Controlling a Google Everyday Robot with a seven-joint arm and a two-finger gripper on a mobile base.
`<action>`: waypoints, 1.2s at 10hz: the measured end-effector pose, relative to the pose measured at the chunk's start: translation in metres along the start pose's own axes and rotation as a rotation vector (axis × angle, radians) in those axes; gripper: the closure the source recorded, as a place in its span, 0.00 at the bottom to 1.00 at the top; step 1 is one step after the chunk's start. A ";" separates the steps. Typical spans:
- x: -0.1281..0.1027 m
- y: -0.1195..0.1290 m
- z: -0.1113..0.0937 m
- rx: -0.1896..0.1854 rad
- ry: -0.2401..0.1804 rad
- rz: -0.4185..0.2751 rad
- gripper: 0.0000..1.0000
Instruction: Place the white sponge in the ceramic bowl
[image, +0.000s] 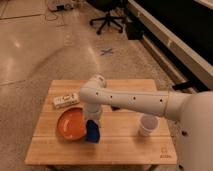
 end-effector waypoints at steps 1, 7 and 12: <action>-0.005 -0.018 -0.003 0.018 0.003 -0.023 0.78; 0.003 -0.103 -0.013 0.113 0.064 -0.069 0.21; 0.007 -0.107 -0.015 0.123 0.074 -0.063 0.20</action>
